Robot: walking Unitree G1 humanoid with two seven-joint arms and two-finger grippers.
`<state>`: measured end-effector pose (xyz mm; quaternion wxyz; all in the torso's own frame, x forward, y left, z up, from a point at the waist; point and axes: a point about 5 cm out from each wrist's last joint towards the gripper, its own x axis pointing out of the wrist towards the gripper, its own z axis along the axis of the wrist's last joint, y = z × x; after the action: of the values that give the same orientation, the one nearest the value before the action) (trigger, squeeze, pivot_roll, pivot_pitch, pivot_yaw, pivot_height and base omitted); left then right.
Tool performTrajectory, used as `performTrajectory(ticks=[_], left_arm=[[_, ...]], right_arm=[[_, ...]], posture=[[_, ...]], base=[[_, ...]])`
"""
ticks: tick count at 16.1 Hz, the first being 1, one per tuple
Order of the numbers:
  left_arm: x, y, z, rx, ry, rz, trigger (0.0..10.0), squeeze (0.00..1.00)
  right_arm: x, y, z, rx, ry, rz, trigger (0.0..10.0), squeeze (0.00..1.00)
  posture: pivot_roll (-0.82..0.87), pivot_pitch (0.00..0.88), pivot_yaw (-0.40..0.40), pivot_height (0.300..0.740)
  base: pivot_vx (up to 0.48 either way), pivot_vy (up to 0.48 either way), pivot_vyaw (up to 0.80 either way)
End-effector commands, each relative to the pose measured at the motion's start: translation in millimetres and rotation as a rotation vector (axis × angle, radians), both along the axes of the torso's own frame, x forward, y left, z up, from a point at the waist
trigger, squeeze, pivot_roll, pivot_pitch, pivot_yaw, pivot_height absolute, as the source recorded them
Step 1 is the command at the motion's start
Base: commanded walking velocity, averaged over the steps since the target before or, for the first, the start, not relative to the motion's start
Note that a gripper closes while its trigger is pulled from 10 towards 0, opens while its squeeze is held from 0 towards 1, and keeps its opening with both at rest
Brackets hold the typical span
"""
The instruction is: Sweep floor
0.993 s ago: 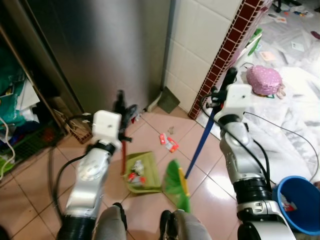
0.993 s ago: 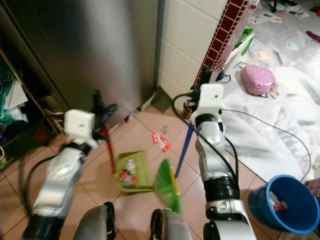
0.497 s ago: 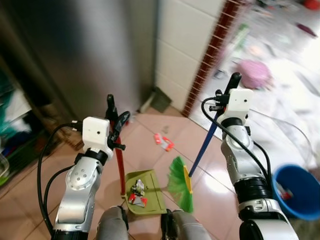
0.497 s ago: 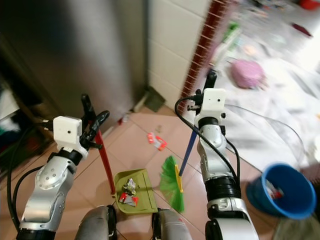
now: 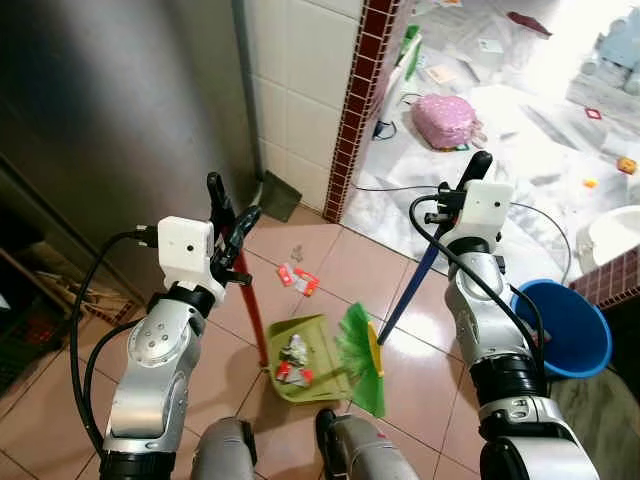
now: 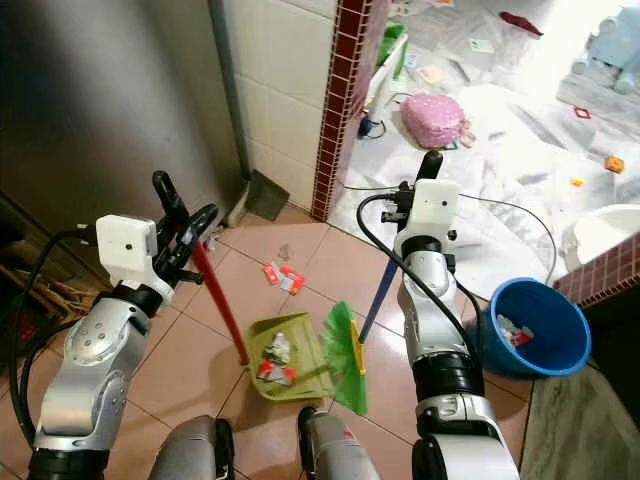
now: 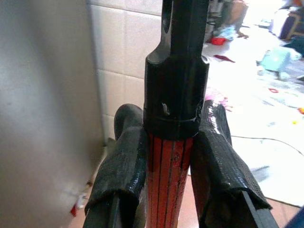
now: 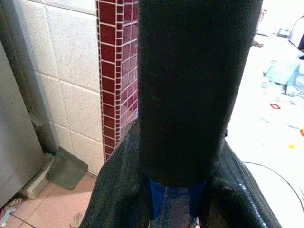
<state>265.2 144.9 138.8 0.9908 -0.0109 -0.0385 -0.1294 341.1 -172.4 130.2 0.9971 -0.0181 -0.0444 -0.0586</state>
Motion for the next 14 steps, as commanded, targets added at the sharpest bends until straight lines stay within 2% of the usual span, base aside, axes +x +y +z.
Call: performTrajectory(ticks=[1,4,7,14], left_arm=[[-0.1,-4.9,11.8,-0.02,-0.044,-0.034,10.0,0.0],[-0.1,-4.6,12.1,-0.028,-0.036,-0.04,10.0,0.0],[-0.2,-4.2,12.7,-0.03,-0.034,-0.043,10.0,0.0],[-0.4,-5.1,13.0,-0.034,-0.029,-0.053,10.0,0.0]], right_arm=[[-1.8,-7.5,-8.7,-0.015,0.047,-0.032,10.0,0.0],[-0.1,-2.3,-9.7,0.002,0.055,-0.032,10.0,0.0],[-0.4,-4.1,-11.5,0.0,0.061,-0.034,10.0,0.0],[-2.0,-8.3,-14.9,-0.003,0.076,-0.053,10.0,0.0]], posture=[[0.0,0.14,-0.06,0.74],[0.0,0.141,-0.059,0.74],[0.0,0.141,-0.059,0.74],[0.0,0.142,-0.057,0.74]], base=[[0.0,0.0,-0.8],[0.0,0.0,-0.8],[0.0,0.0,-0.8],[0.0,-0.319,-0.8]])
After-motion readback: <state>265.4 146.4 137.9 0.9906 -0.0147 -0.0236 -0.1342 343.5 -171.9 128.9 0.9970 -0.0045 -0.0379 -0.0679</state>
